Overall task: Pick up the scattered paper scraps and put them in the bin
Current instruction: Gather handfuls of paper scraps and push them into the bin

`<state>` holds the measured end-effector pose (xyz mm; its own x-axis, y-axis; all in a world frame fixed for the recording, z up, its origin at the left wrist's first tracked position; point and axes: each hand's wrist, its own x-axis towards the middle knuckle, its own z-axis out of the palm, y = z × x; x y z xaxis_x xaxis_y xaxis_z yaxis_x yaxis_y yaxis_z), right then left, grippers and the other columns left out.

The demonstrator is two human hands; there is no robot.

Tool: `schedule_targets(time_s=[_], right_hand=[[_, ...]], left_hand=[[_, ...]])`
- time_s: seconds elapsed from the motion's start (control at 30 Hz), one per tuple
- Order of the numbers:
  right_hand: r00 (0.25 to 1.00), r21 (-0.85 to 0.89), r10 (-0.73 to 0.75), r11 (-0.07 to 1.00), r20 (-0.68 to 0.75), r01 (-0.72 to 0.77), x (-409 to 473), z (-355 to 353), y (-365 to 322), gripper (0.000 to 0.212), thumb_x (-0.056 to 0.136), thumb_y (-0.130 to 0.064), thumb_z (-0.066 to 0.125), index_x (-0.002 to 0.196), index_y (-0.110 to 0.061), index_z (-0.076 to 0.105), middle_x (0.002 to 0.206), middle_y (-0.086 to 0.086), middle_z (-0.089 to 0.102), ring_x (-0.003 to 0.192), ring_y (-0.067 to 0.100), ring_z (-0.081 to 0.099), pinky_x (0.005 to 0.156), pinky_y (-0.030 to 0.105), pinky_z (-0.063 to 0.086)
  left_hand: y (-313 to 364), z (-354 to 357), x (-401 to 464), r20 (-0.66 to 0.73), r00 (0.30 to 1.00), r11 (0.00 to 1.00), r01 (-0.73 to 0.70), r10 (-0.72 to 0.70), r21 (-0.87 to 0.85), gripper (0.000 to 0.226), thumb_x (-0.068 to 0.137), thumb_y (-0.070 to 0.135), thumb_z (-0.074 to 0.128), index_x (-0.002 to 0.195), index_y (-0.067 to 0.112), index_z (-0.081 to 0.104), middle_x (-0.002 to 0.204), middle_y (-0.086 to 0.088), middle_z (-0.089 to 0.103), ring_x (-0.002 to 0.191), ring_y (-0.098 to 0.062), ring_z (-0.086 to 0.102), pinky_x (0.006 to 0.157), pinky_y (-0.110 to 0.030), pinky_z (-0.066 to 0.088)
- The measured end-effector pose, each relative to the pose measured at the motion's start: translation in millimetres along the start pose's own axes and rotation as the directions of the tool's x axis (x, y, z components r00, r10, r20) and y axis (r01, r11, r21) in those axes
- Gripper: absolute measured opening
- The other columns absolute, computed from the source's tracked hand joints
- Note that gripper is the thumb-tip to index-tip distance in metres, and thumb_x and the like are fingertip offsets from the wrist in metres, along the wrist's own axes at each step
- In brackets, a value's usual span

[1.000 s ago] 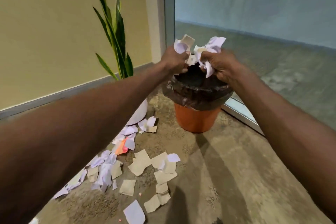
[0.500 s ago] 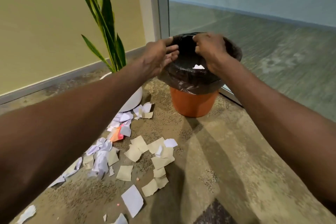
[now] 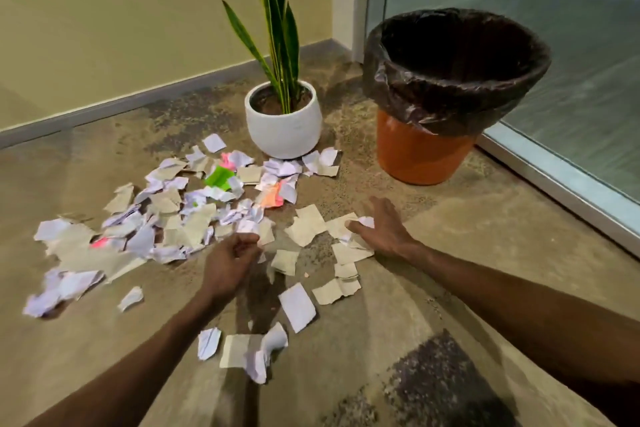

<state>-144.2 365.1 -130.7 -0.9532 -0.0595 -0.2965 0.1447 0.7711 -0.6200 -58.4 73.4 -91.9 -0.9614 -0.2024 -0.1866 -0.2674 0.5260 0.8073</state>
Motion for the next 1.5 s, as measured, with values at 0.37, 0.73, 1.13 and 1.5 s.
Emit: schedule_targets(time_s=[0.37,0.73,1.13,1.5], right_hand=[[0.981,-0.057,-0.183,0.982,-0.068,0.179,-28.9,87.6,-8.1,0.09,0.089,-0.067,0.048,0.157,-0.019,0.014,0.167,0.007,0.002,0.154,0.024,0.0,0.124,0.044,0.005],[0.769,-0.163,-0.595,0.755,0.234,0.635,-61.7,70.0,-14.9,0.116,0.07,-0.088,0.05,0.158,-0.029,0.002,0.166,0.001,-0.018,0.153,0.024,-0.014,0.122,0.057,0.005],[0.721,-0.494,-0.675,0.577,0.16,0.65,-19.0,88.7,-49.0,0.09,0.089,-0.076,0.034,0.159,-0.023,0.012,0.166,0.012,-0.011,0.153,0.031,-0.008,0.12,0.06,0.005],[0.907,-0.106,-0.387,0.907,0.167,0.407,26.8,85.7,-52.3,0.089,0.085,-0.074,0.049,0.153,-0.021,0.027,0.158,0.008,0.028,0.146,0.028,0.026,0.116,0.041,0.025]], left_hand=[[-97.1,27.2,-132.5,0.208,0.948,0.675,-0.317,0.239,0.667,0.123,0.051,0.1,0.046,0.153,0.036,0.023,0.164,-0.011,0.001,0.15,-0.037,-0.004,0.109,-0.071,0.014],[-97.7,27.7,-74.9,-0.122,0.992,0.724,0.062,0.031,0.687,0.074,0.087,0.079,0.026,0.151,0.044,0.01,0.163,-0.012,-0.006,0.149,-0.038,-0.003,0.11,-0.068,0.016],[-137.4,-68.2,-15.3,-0.518,0.83,0.872,0.396,-0.205,0.288,0.097,0.082,0.079,0.039,0.154,0.023,0.005,0.158,-0.03,-0.001,0.148,-0.04,-0.006,0.117,-0.055,0.0],[-112.6,-71.0,39.4,-0.456,0.889,0.987,0.095,-0.027,0.128,0.057,0.097,0.058,0.04,0.079,0.011,0.065,0.082,-0.011,0.066,0.08,-0.029,0.059,0.069,-0.037,0.043]])
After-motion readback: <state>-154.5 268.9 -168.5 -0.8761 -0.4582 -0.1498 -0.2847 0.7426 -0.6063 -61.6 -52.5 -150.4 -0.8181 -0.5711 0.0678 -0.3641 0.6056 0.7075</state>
